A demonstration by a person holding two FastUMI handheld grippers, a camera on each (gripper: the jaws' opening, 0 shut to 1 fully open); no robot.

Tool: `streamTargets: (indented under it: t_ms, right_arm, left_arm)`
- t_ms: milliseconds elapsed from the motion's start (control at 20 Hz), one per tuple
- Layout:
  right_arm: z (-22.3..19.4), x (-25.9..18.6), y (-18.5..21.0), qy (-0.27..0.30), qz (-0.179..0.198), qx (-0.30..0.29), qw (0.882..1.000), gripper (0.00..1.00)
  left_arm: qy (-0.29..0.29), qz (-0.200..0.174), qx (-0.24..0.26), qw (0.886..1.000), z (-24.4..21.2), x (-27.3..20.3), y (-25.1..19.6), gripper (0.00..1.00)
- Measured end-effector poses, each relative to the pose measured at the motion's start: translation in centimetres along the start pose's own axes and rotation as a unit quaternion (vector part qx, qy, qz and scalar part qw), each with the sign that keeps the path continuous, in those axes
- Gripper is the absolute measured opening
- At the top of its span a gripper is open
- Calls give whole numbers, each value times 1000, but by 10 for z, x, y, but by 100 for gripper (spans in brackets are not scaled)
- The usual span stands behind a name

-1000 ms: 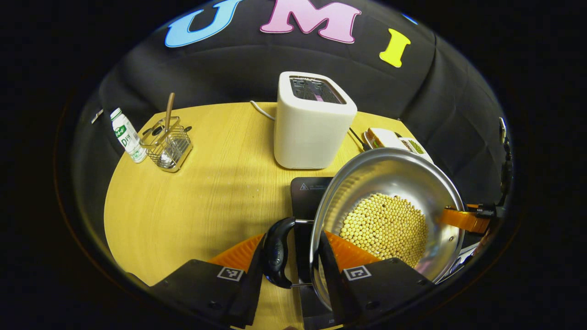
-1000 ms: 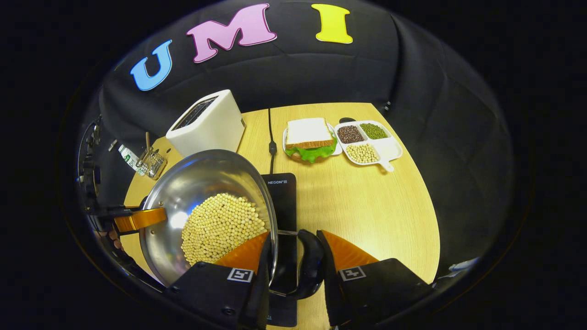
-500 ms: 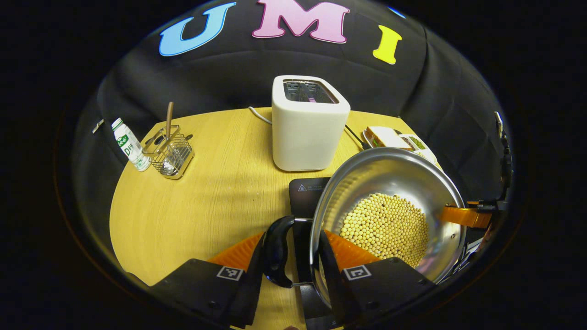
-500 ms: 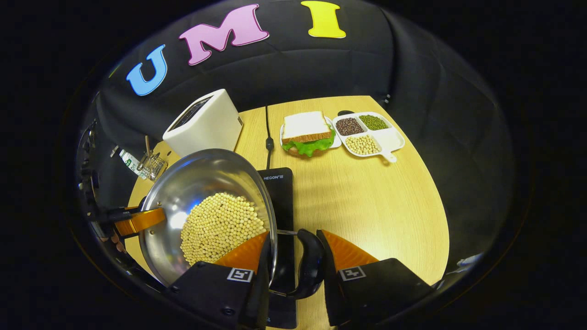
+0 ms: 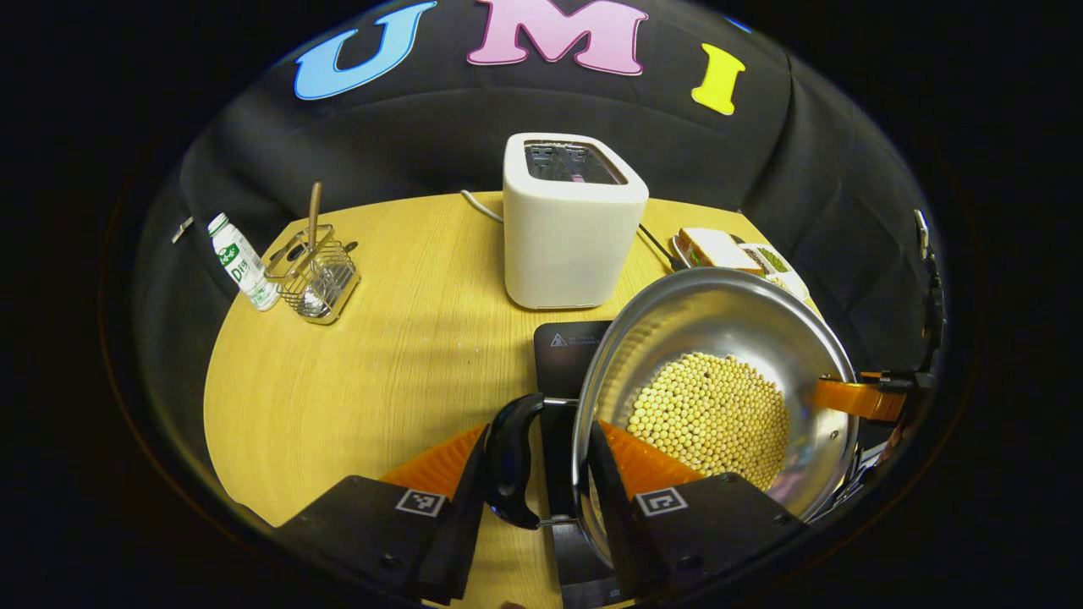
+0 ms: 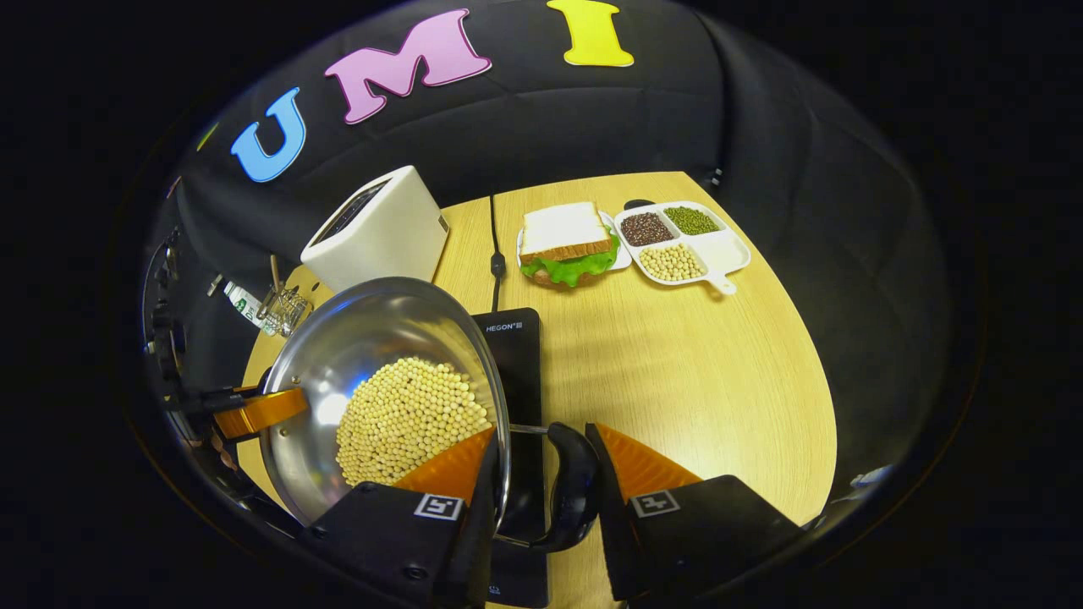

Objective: First push the handle of the pot to place it horizontally, then grasp the pot with both hands and set it on the induction cooktop.

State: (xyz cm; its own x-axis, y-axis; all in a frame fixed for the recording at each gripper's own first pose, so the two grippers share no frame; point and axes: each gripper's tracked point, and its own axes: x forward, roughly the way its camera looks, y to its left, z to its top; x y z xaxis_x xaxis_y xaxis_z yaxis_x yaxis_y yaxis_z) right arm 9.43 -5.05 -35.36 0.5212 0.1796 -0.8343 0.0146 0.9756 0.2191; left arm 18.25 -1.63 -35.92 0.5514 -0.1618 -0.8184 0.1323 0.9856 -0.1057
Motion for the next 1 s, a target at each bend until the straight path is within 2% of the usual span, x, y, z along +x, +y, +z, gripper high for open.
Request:
streamTargets:
  t_ms: [150, 250, 350, 450, 750, 1000]
  right_arm:
    - [10, -2, 1, -22, 4, 4, 1000, 66]
    - [9, -7, -2, -21, 4, 14, 1000, 100]
    - [11, -8, -8, -25, -1, 21, 999, 99]
    - [15, -16, -11, -36, -3, 26, 999, 99]
    - [40, -63, -10, -103, -8, 31, 994, 99]
    - [85, -136, 2, -205, -15, 19, 978, 99]
  left_arm:
    - [-11, 8, -18, 1000, 2, -6, 1, 71]
    - [-26, 22, -29, 999, 5, -8, 9, 83]
    - [-40, 34, -42, 998, 7, -16, 11, 92]
    - [-52, 32, -47, 997, 10, -23, 12, 97]
    - [-123, 30, -34, 991, 38, -68, 10, 96]
    - [-218, 2, -29, 975, 80, -136, -11, 96]
